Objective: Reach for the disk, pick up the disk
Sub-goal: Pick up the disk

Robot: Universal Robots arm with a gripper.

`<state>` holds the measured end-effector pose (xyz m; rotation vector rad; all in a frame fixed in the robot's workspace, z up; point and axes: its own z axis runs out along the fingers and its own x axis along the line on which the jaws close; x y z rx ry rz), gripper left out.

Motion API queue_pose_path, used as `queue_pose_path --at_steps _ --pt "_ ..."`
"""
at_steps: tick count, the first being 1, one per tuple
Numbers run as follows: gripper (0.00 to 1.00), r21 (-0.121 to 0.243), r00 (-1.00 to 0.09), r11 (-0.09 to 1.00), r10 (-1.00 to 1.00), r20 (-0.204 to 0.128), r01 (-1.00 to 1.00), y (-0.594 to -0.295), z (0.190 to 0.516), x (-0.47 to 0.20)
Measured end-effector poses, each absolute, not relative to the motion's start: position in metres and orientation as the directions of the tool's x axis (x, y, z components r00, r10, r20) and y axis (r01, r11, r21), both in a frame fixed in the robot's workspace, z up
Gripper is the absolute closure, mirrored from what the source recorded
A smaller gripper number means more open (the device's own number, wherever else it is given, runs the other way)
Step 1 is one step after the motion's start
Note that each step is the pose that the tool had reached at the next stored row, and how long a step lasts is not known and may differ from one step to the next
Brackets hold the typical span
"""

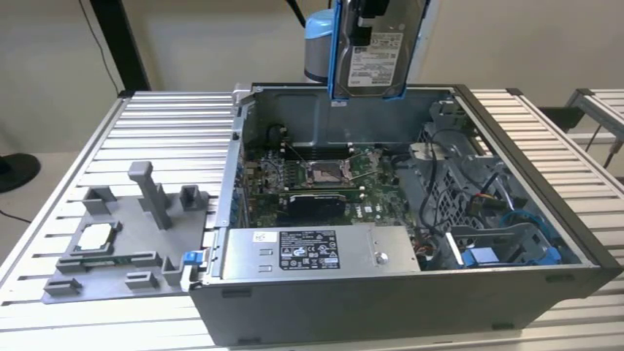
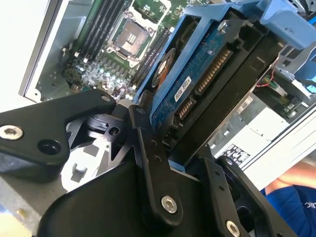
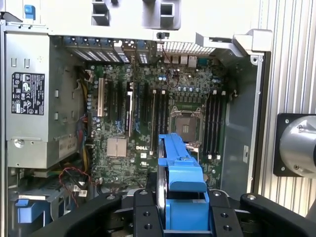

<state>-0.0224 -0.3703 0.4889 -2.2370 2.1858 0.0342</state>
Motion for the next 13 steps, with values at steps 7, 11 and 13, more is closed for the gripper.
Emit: queue_pose_path --at_steps 7,11,13 --pt "1.00 0.005 0.023 -0.023 -0.999 -0.025 -1.000 -0.3714 0.4888 -0.0212" --pt "1.00 0.005 0.023 -0.023 -0.999 -0.025 -1.000 -0.3722 0.4888 -0.0205" --pt "1.00 0.005 0.023 -0.023 -0.999 -0.025 -1.000 -0.3727 0.4888 -0.0200"
